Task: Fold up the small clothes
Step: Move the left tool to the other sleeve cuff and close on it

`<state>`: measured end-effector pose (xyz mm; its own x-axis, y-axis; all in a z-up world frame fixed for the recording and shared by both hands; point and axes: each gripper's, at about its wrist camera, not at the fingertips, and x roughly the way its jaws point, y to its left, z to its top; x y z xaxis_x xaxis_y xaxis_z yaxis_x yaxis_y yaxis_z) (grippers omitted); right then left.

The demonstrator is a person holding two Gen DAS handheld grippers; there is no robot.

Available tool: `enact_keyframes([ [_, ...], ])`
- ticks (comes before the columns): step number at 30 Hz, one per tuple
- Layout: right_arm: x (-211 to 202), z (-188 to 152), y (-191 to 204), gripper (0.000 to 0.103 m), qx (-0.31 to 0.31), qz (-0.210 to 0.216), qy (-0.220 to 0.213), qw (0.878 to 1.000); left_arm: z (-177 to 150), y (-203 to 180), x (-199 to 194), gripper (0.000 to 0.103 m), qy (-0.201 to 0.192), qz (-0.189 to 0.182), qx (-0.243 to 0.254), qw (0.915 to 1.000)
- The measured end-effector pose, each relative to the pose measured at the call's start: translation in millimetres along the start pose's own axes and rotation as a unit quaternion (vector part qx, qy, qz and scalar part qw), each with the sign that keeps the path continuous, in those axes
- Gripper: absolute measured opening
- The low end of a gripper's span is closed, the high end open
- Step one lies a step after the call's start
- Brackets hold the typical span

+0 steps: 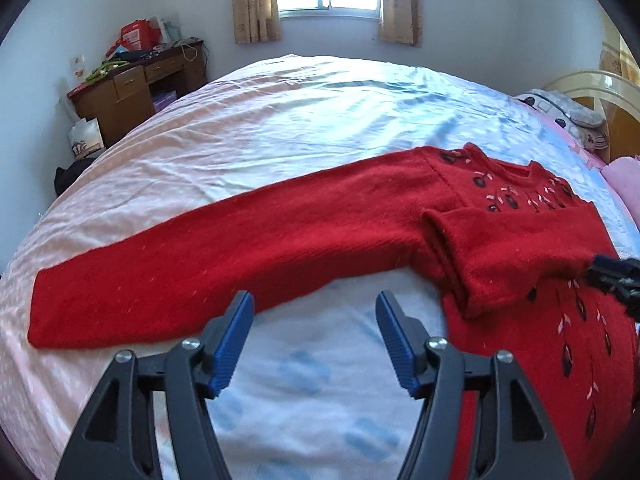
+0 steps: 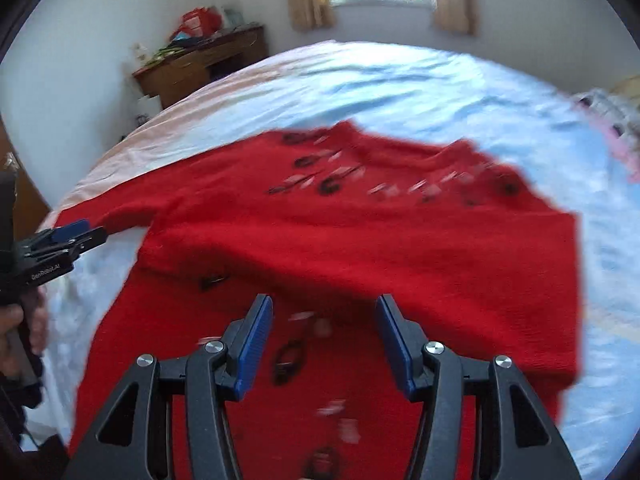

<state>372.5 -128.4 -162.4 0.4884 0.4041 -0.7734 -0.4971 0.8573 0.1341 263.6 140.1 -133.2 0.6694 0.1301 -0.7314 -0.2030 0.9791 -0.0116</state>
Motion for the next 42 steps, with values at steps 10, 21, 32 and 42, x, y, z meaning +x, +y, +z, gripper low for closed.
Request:
enact_keyframes([
  [10,17.3,-0.2,17.5,0.055,-0.018,0.071,0.049,0.996,-8.7,36.5,-17.8,0.073,-0.007,0.007,-0.016,0.9998],
  [21,40.2,2.7,71.1,0.035,-0.163,-0.097,0.01,0.982,-30.1,128.0,-26.4,0.08,0.001,0.088,-0.085,0.9924],
  [32,9.8,-12.4,81.8,0.0,-0.169,-0.036,0.004,0.985,-48.4,179.3,-37.2,0.08,0.003,0.128,-0.12,0.9844],
  [42,-10.5,-23.7,63.0,0.06,-0.094,-0.007,-0.004,0.995,-57.4,218.5,-48.2,0.1,-0.019,0.186,-0.163,0.9687],
])
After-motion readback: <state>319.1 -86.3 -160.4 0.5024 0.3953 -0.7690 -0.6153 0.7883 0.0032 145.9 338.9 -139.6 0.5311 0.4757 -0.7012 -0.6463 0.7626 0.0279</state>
